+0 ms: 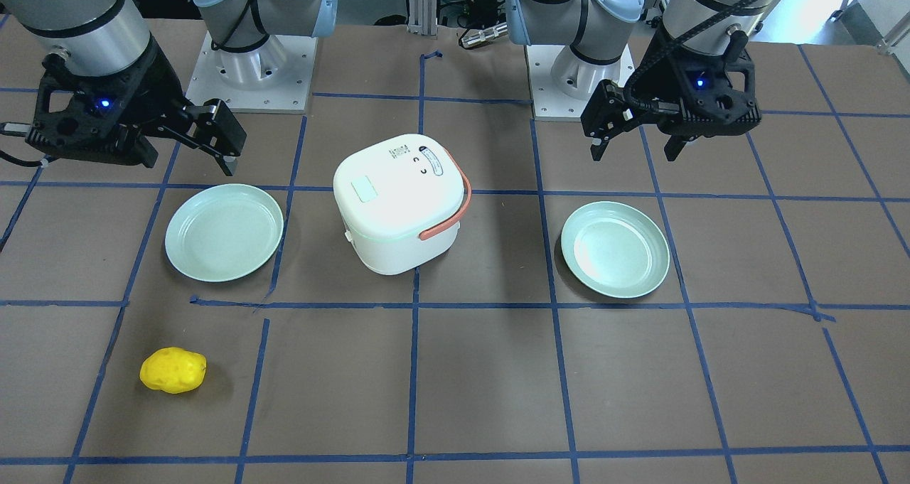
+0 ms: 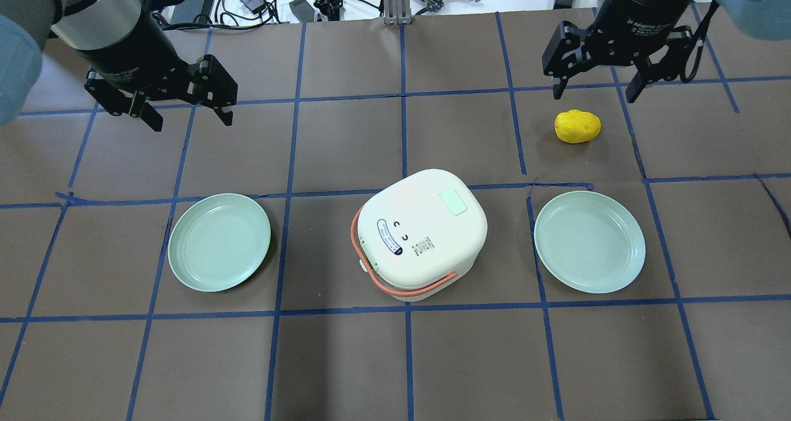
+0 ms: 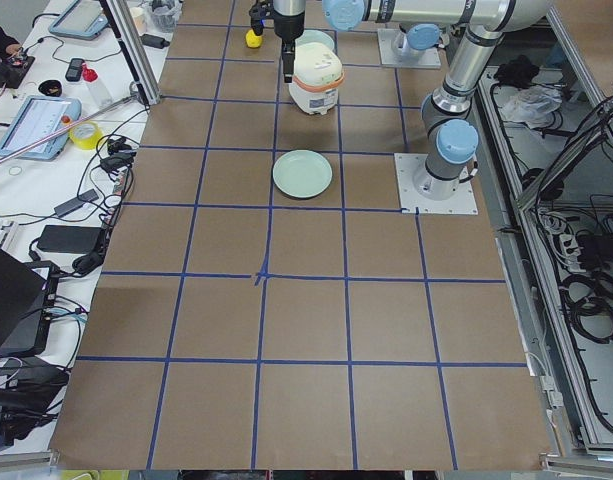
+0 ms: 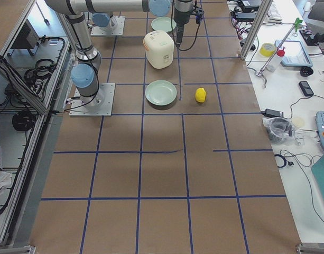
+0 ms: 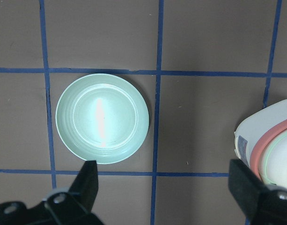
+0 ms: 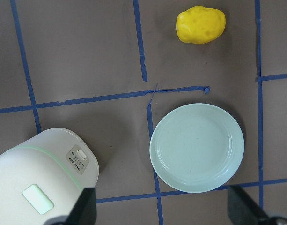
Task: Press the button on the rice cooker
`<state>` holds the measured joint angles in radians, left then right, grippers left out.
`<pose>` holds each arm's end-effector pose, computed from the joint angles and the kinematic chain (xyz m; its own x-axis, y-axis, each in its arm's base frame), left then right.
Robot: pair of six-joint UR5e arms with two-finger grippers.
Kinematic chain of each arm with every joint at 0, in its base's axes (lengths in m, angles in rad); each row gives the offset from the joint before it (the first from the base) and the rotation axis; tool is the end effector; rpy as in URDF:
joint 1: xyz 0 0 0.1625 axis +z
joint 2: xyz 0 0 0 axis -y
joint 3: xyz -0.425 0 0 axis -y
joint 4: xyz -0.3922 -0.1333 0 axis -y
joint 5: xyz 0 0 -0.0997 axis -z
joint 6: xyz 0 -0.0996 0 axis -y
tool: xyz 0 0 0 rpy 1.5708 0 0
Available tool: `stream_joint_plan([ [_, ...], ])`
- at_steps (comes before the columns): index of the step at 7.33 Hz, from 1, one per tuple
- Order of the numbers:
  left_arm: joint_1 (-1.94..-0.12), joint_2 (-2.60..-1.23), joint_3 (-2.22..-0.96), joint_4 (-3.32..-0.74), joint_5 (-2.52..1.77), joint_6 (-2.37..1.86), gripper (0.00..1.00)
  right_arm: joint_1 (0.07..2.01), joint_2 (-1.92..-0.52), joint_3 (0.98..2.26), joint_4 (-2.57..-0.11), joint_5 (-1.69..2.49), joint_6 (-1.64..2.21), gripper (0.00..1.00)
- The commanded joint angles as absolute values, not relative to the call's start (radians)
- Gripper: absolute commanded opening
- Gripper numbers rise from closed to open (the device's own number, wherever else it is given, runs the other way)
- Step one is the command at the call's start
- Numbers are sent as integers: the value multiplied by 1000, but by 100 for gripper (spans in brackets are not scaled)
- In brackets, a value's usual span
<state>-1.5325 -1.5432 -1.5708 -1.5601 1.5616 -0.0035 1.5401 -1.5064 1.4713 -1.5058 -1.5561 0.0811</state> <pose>-0.1156 -0.4885 0.5025 -0.9991 -0.0414 0.0093 -0.0418 0.9984 -0.0383 0.1189 -0.5199 0.4979 -0.9936 0.1120 -0.0122 0.1115 0.9933 0.0310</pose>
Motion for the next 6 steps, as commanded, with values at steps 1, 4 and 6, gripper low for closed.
stream_joint_plan([
  [1, -1532, -1543, -1571, -1560, 1562, -3, 100, 1540, -1508, 1463, -1505, -1565, 83, 100],
  [4, -1532, -1543, -1571, -1560, 1562, -3, 100, 1540, -1508, 1462, -1512, -1598, 78, 100],
  [6, -1532, -1543, -1571, -1560, 1562, -3, 100, 1542, -1509, 1459, -1508, -1591, 90, 100],
])
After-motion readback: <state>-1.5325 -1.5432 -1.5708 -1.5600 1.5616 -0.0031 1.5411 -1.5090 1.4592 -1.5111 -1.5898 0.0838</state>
